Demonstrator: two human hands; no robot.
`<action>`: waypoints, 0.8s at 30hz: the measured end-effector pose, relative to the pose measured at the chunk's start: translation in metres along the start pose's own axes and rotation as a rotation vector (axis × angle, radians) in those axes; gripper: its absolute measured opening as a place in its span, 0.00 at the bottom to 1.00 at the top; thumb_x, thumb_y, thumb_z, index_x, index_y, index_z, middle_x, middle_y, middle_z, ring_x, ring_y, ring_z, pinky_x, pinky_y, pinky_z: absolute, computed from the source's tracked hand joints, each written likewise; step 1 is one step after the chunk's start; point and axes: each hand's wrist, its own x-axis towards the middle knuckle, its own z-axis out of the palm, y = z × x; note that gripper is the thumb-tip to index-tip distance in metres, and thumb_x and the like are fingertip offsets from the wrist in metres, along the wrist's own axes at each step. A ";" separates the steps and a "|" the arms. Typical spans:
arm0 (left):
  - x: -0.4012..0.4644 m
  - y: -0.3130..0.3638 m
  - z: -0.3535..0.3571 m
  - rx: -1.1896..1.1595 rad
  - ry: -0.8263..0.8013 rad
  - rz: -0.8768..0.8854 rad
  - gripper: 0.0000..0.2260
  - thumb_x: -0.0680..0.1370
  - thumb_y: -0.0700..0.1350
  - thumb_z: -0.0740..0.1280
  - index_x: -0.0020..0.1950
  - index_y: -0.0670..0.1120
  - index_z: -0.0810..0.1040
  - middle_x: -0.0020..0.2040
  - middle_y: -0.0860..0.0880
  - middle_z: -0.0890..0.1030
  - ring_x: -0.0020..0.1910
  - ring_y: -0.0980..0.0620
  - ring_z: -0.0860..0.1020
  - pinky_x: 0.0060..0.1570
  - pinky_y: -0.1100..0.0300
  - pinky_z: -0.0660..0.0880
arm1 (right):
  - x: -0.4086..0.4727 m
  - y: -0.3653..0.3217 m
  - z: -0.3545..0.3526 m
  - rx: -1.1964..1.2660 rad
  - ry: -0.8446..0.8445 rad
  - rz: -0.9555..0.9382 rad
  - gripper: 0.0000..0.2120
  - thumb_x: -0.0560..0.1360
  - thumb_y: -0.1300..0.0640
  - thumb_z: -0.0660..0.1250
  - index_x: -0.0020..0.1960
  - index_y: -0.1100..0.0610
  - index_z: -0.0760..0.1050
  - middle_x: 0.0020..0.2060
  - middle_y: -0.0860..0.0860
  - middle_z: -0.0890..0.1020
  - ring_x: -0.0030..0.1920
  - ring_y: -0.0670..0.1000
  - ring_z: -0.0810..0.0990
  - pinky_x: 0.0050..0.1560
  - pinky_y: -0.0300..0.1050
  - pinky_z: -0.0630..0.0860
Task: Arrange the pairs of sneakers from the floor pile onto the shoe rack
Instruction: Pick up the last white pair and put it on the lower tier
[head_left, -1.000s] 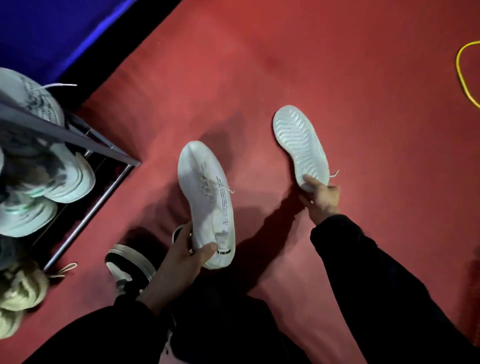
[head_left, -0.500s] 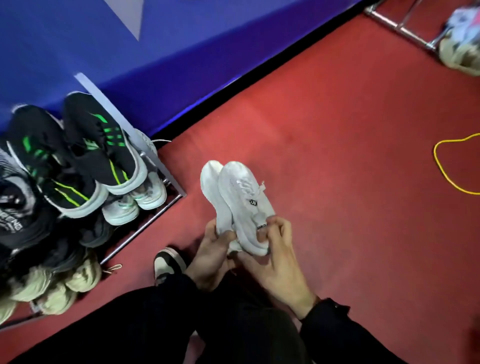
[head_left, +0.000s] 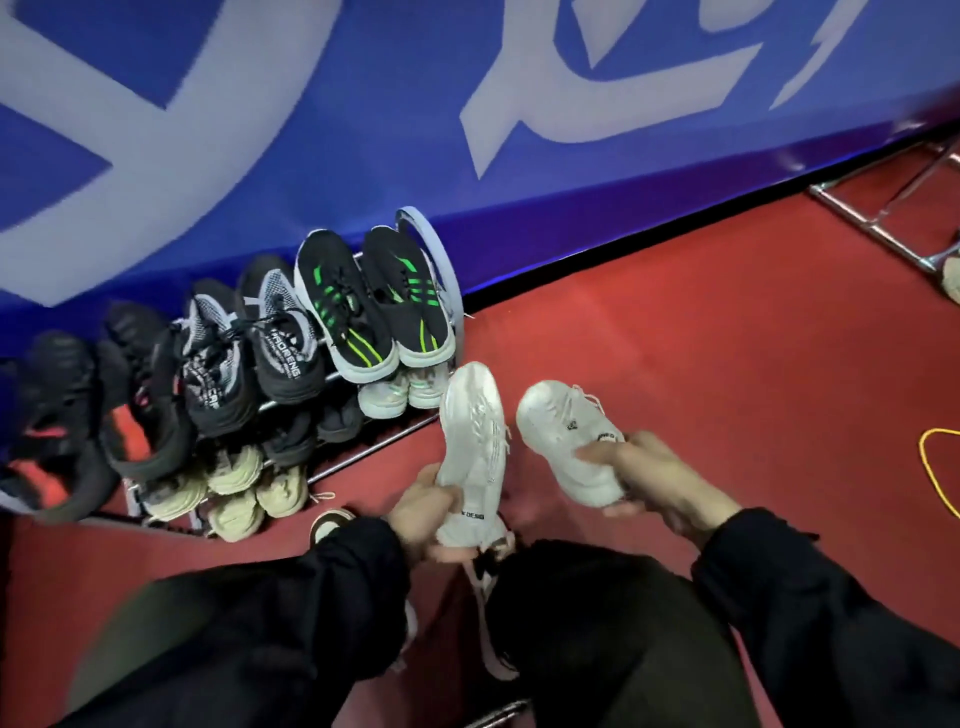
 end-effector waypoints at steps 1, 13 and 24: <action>0.002 -0.007 -0.016 0.037 0.047 0.005 0.27 0.67 0.37 0.67 0.67 0.46 0.73 0.55 0.42 0.80 0.50 0.42 0.80 0.36 0.52 0.83 | 0.001 -0.010 0.002 -0.108 -0.018 0.026 0.13 0.76 0.53 0.72 0.54 0.62 0.82 0.34 0.53 0.86 0.31 0.51 0.84 0.32 0.44 0.83; -0.046 -0.087 -0.134 -0.343 0.230 -0.311 0.04 0.80 0.45 0.63 0.49 0.50 0.77 0.41 0.48 0.81 0.38 0.48 0.81 0.34 0.53 0.81 | 0.087 0.037 0.188 -0.339 -0.349 0.238 0.28 0.74 0.36 0.69 0.61 0.57 0.75 0.29 0.51 0.69 0.23 0.47 0.66 0.23 0.37 0.62; 0.017 -0.172 -0.172 -0.466 0.502 -0.236 0.20 0.77 0.47 0.72 0.65 0.45 0.69 0.42 0.37 0.83 0.30 0.43 0.80 0.27 0.53 0.77 | 0.153 0.076 0.336 0.146 -0.206 0.231 0.16 0.79 0.54 0.71 0.60 0.50 0.66 0.44 0.51 0.76 0.28 0.44 0.70 0.30 0.39 0.71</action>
